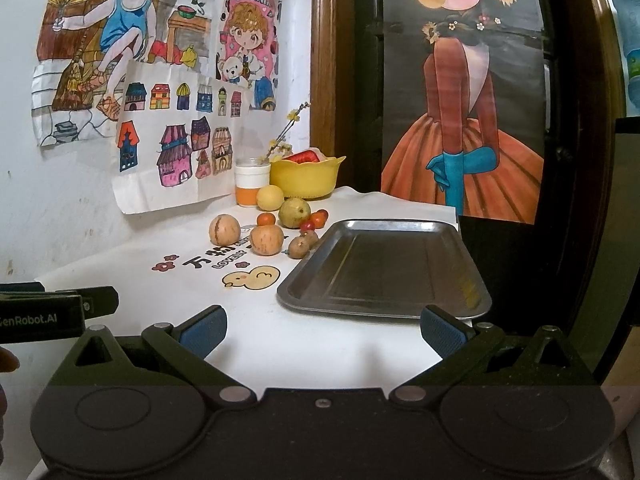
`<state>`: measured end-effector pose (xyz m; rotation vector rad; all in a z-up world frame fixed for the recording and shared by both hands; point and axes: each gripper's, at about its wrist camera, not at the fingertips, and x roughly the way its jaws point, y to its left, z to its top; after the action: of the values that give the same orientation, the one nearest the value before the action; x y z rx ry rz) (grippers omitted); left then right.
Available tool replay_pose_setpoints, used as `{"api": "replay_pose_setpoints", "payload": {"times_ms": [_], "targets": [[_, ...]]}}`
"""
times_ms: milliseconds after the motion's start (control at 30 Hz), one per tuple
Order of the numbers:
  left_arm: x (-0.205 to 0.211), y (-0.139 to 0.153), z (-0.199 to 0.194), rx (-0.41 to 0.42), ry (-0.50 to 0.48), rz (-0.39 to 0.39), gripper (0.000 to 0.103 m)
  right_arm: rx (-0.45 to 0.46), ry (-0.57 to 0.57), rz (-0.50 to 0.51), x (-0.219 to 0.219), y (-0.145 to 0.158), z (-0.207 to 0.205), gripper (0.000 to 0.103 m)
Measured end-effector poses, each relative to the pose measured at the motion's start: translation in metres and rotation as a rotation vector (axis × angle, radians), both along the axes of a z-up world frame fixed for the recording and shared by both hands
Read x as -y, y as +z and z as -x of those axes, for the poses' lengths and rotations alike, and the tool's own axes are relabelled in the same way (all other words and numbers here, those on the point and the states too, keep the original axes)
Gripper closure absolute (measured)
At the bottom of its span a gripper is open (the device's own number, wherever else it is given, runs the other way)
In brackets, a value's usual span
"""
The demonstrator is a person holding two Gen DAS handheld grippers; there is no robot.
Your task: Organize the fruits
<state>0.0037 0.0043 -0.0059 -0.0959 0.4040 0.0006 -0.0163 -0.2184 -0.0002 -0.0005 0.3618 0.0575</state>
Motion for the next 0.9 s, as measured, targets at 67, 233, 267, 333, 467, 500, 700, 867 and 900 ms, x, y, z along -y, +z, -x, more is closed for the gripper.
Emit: {"api": "replay_pose_setpoints", "payload": {"times_ms": [67,233,267,333,467,500,700,867,900], "targets": [[0.000,0.000,0.000,0.000,0.000,0.000,0.000,-0.001,0.000,0.000,-0.001,-0.001,0.000,0.000],[0.000,-0.001,0.000,-0.004,0.003,0.000,0.000,-0.001,0.000,0.001,0.000,0.000,0.000,0.000],[0.000,-0.001,0.000,-0.005,0.004,0.000,0.000,-0.001,0.001,0.001,0.000,0.000,0.000,0.000],[0.000,-0.002,0.000,-0.008,0.005,0.001,0.000,-0.002,0.001,0.001,0.000,0.001,0.000,0.000],[0.000,-0.003,0.000,-0.012,0.007,0.001,0.000,-0.005,0.002,0.001,-0.002,-0.001,0.000,0.000],[0.000,-0.002,-0.001,-0.014,0.007,0.001,0.000,-0.007,0.005,0.002,-0.003,-0.003,0.000,0.000],[-0.001,-0.003,-0.005,-0.027,0.012,-0.003,0.000,-0.018,0.013,0.003,-0.003,-0.004,-0.003,0.000],[-0.001,-0.005,-0.010,-0.047,0.014,-0.002,0.000,-0.035,0.017,0.003,-0.001,-0.006,-0.006,0.000],[0.000,-0.005,-0.011,-0.050,0.013,-0.003,0.000,-0.039,0.018,0.001,0.000,-0.007,-0.008,0.000]]}}
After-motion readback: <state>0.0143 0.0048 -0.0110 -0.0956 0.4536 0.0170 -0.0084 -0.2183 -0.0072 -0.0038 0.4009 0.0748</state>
